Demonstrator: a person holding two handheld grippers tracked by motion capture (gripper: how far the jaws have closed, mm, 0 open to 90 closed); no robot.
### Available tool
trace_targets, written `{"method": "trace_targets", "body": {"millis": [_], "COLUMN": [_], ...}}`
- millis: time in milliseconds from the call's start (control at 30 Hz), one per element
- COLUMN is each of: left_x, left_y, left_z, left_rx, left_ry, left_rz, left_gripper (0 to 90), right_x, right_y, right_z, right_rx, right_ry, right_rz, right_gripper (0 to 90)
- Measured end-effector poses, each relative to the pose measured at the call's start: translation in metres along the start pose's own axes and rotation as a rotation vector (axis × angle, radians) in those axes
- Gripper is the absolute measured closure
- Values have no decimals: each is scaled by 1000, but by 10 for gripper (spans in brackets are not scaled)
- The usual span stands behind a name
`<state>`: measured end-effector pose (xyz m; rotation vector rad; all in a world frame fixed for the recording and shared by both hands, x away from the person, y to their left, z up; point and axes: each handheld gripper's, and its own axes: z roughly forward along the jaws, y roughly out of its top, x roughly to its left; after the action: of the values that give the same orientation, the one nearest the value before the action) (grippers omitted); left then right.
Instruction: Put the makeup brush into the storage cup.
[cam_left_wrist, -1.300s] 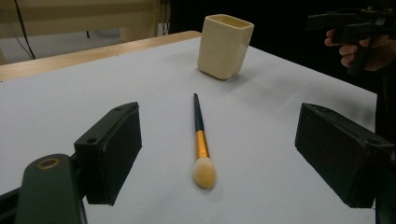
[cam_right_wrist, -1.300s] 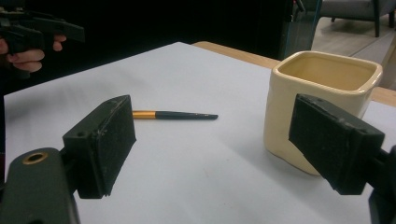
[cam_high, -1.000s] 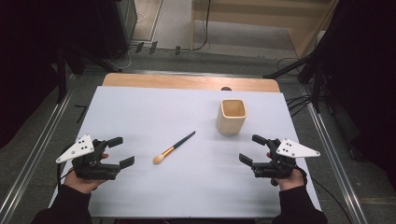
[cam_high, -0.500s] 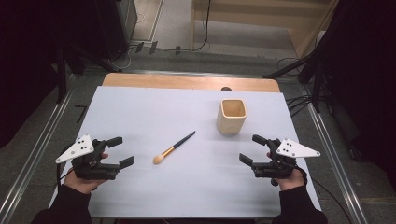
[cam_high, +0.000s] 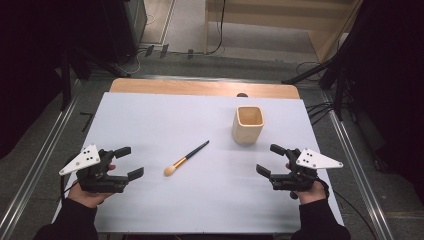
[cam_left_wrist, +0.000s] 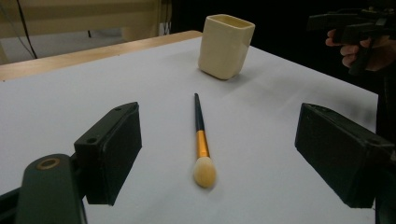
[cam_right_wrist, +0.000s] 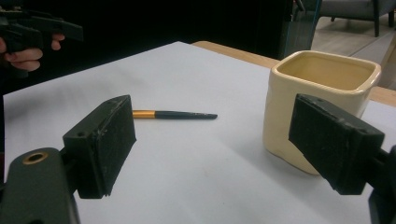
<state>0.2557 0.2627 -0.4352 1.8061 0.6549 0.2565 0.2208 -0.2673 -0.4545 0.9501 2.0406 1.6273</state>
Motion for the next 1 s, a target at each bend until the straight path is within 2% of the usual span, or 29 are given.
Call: {"method": "trace_targets", "body": {"millis": [800, 867, 1000], "left_x": [-1, -2, -4], "left_y": [2, 6, 9], "left_z": [5, 9, 13], "left_rx": [3, -26, -33], "left_ry": [5, -8, -11], "left_rz": [6, -1, 9], "left_gripper": [156, 160, 159], "right_x": [0, 0, 0], "right_y": [0, 0, 0], "right_z": [0, 0, 0], "right_rx": [2, 1, 0], "right_ry": [0, -1, -1], "right_rz": [0, 0, -3], "right_gripper": [154, 155, 155]}}
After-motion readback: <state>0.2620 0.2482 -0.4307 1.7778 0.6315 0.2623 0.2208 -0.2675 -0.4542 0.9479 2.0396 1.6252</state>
